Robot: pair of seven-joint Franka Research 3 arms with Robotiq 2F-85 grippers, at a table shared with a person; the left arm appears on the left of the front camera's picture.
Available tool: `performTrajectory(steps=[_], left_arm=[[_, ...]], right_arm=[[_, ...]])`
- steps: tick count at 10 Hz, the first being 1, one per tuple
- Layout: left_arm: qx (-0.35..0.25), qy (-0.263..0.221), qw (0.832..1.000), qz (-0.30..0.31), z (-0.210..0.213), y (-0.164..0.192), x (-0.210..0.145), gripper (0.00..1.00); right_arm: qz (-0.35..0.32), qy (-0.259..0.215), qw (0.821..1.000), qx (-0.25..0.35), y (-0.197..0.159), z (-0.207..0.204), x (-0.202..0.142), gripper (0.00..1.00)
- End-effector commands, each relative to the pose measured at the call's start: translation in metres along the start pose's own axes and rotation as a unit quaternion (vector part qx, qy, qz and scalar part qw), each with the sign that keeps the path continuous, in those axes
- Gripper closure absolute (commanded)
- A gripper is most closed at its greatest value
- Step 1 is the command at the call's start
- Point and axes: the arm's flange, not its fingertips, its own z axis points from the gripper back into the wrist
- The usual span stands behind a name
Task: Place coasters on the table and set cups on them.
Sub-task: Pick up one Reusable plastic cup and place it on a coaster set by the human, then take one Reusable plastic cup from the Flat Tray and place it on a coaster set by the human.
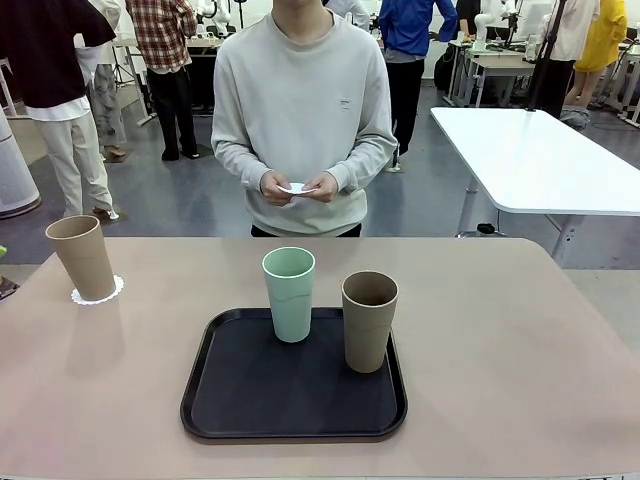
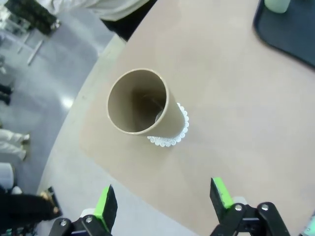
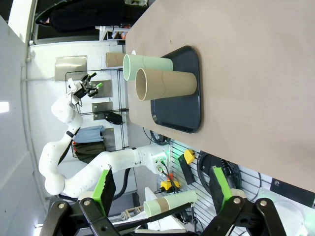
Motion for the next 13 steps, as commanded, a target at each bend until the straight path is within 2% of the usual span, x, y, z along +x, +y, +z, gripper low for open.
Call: performTrajectory(steps=[1, 3, 5, 6, 13], left_arm=[[0.004, 0.077, 0.997, 0.004, 0.028, -0.019, 0.028, 0.00], [0.012, 0.102, 0.995, 0.007, 0.032, -0.051, 0.041, 0.00], [0.003, 0.097, 0.995, 0.030, 0.028, -0.047, 0.046, 0.00], [0.025, 0.101, 0.995, 0.009, 0.034, -0.038, 0.042, 0.00], [0.025, 0.101, 0.995, 0.009, 0.034, -0.038, 0.042, 0.00]], right_arm=[[0.004, -0.001, 1.000, 0.009, 0.000, 0.001, 0.001, 0.00], [0.004, -0.001, 1.000, 0.009, 0.000, 0.001, 0.001, 0.00], [0.004, -0.001, 1.000, 0.009, 0.000, 0.001, 0.001, 0.00], [0.004, -0.001, 1.000, 0.009, 0.000, 0.001, 0.001, 0.00], [0.004, -0.001, 1.000, 0.009, 0.000, 0.001, 0.001, 0.00]])
